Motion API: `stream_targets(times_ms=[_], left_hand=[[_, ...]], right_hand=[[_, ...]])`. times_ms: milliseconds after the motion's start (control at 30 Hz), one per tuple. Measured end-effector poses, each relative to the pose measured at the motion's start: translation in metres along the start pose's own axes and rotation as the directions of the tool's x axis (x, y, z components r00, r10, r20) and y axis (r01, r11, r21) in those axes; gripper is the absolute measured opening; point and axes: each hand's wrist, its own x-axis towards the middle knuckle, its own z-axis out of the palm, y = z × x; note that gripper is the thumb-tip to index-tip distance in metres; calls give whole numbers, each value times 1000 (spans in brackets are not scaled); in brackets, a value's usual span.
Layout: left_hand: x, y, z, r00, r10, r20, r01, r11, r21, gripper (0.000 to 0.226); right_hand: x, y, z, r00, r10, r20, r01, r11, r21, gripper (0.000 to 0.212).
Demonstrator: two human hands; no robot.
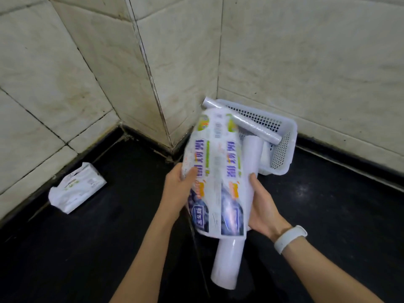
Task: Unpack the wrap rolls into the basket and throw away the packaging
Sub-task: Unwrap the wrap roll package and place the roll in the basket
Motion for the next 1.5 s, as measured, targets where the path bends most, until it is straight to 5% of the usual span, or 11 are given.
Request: stream_targets(times_ms=[100, 200, 433, 600, 733, 867, 1000, 1133, 1300, 1400, 1500], left_hand=[[12, -19, -25, 982, -119, -145, 122, 992, 10, 10], [15, -51, -45, 949, -282, -145, 297, 950, 99, 3], [15, -96, -63, 871, -441, -219, 490, 816, 306, 28], [13, -92, -57, 867, -395, -303, 497, 652, 572, 74], [13, -76, -32, 947, -153, -281, 312, 640, 702, 63], [36, -47, 0, 981, 39, -192, 123, 640, 759, 54], [71, -24, 32, 976, 218, -23, -119, 617, 778, 49], [106, -24, 52, 967, 205, 153, -236, 489, 839, 53], [126, -49, 57, 978, 71, 197, -209, 391, 896, 62], [126, -60, 54, 973, 121, 197, -229, 372, 900, 61], [126, -62, 51, 966, 151, 208, -251, 371, 894, 59]], right_hand=[[-4, -7, -10, 997, 0, -83, -2, 1000, -23, 42], [-9, -15, -18, 994, -16, -104, 13, 999, -29, 31], [-9, -21, -32, 994, 15, -111, -27, 993, -113, 24], [-7, -26, -31, 975, -52, -215, -7, 964, -266, 46], [-1, -48, -13, 951, -190, -245, 69, 901, -429, 43], [22, -96, 14, 867, -449, -218, 155, 658, -737, 48], [52, -151, 46, 718, -696, -3, 323, 337, -885, 53], [87, -177, 55, 619, -758, 206, 386, 65, -920, 61], [129, -172, 24, 790, -488, 370, 246, -300, -922, 60], [149, -159, 0, 902, -349, 255, 139, -324, -936, 60], [166, -149, -14, 927, -337, 163, 33, -361, -932, 59]])
